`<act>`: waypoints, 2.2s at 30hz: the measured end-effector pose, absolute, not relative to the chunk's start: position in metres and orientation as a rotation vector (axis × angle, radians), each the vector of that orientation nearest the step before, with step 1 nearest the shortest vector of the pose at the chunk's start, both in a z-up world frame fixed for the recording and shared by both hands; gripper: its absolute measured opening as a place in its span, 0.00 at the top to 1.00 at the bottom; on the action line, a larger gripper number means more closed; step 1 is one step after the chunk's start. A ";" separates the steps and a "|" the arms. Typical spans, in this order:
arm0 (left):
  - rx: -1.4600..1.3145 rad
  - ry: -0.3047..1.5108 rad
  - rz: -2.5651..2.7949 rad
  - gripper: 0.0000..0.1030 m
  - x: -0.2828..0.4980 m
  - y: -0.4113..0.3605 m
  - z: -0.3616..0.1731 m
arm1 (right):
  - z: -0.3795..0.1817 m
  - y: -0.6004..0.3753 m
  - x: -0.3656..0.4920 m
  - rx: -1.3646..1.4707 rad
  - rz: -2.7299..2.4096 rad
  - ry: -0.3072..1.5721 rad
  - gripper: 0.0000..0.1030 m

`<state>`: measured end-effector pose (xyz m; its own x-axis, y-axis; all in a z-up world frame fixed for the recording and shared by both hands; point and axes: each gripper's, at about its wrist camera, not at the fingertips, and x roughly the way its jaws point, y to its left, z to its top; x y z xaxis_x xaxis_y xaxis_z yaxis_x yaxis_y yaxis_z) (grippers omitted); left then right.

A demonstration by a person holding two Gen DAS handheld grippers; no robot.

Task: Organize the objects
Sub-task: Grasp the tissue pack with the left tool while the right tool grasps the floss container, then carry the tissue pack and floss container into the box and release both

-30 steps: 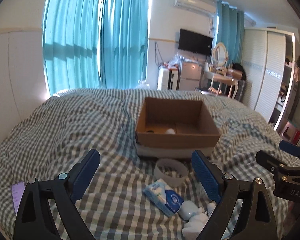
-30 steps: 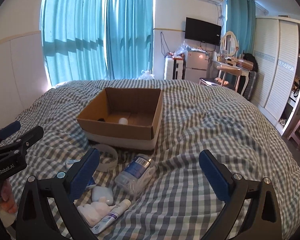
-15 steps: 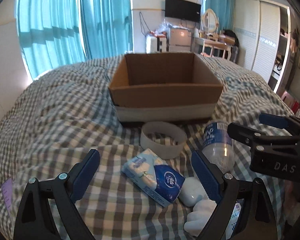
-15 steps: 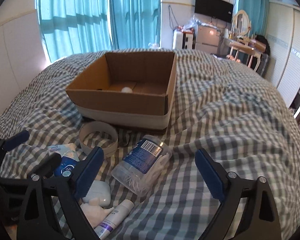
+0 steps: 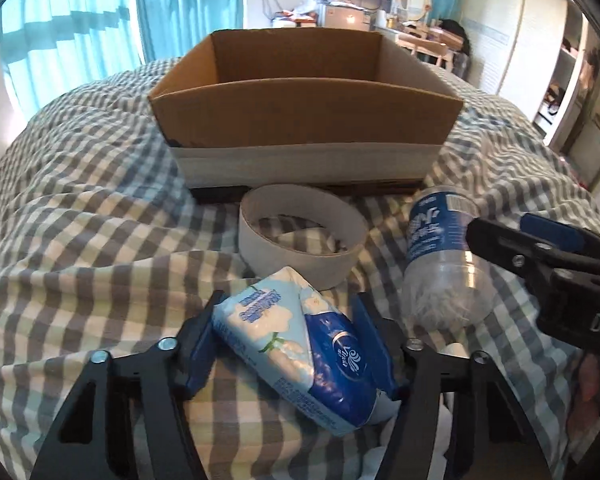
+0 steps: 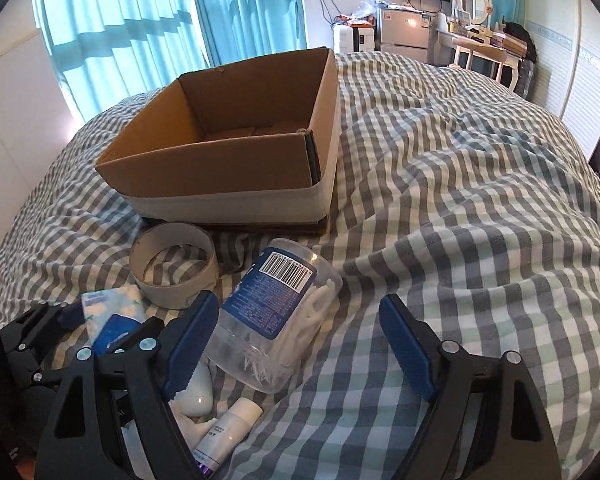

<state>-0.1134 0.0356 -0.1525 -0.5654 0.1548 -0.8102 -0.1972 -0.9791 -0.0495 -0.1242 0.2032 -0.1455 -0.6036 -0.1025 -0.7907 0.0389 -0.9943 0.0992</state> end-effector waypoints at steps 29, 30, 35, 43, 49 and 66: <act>-1.199 0.015 2.759 0.75 -0.099 0.003 -0.104 | -0.194 0.167 -0.152 1.578 -2.607 0.103 0.31; -1.195 0.015 2.764 0.75 -0.097 0.003 -0.104 | -0.191 0.168 -0.148 1.558 -2.612 0.099 0.32; -1.174 0.018 2.781 0.75 -0.084 0.006 -0.100 | -0.165 0.177 -0.125 1.443 -2.669 0.031 0.33; -1.111 0.034 2.808 0.75 -0.055 0.012 -0.077 | -0.118 0.172 -0.080 1.277 -2.724 0.025 0.36; -1.039 0.059 2.825 0.75 -0.035 0.017 -0.053 | -0.087 0.169 -0.047 1.140 -2.760 0.014 0.36; -0.911 0.048 2.882 0.75 -0.032 0.010 0.016 | -0.005 0.159 -0.010 0.902 -2.779 0.059 0.37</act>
<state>-0.0322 0.0101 0.0160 -0.8121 0.1030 -0.5743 -0.1220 -0.9925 -0.0056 -0.0102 0.1588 -0.0050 -0.7879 -0.1943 -0.5843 0.2190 -0.9753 0.0290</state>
